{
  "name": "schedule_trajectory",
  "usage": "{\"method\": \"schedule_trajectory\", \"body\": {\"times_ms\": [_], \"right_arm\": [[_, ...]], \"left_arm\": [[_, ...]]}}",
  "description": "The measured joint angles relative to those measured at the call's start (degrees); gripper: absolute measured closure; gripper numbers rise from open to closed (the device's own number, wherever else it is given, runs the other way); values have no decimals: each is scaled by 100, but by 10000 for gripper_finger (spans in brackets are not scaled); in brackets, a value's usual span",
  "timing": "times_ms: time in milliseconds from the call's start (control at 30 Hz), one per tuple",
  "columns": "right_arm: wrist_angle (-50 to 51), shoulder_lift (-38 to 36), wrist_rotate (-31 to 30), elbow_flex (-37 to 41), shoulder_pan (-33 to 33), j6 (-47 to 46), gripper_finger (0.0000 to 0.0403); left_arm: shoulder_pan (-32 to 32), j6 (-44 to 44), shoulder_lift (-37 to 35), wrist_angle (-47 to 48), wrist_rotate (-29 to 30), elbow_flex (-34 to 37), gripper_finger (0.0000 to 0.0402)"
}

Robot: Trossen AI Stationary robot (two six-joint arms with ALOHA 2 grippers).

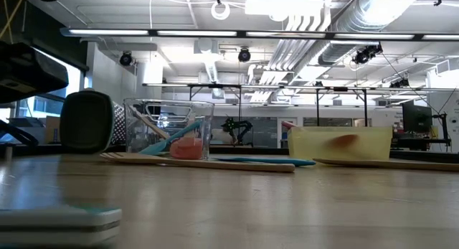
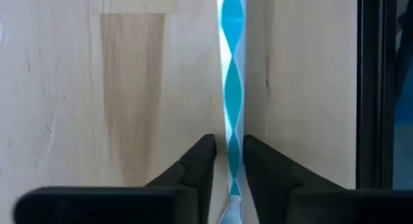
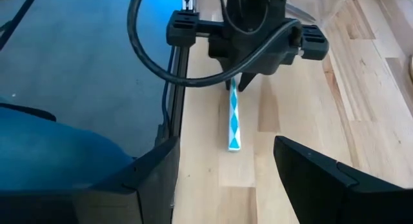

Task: Pick & Place Kitchen Items
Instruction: Put the white blue table knife into the bottom transparent bin

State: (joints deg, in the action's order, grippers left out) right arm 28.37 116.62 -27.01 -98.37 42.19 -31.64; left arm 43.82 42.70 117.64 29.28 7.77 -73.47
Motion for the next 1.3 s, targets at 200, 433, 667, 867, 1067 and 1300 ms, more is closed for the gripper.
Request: {"method": "schedule_trajectory", "body": {"times_ms": [200, 433, 667, 867, 1067, 1300], "right_arm": [[-3, 0, -3, 0, -9, -2, 160], [-5, 0, -3, 0, -20, 30, 160], [-26, 0, -105, 0, -32, 148, 160], [-36, 0, -159, 0, -28, 175, 160], [-15, 0, -451, 0, 50, 179, 160], [240, 0, -1104, 0, 277, 170, 160]], "left_arm": [[-12, -44, 126, 24, -155, -9, 381], [-6, 67, 179, -105, -284, -13, 390], [-1, 151, 205, 162, -283, -161, 391], [12, 69, 325, 1438, 45, -1116, 392], [3, 119, 350, 2745, 508, -1810, 394], [3, 248, 337, 3336, 711, -2481, 398]]}}
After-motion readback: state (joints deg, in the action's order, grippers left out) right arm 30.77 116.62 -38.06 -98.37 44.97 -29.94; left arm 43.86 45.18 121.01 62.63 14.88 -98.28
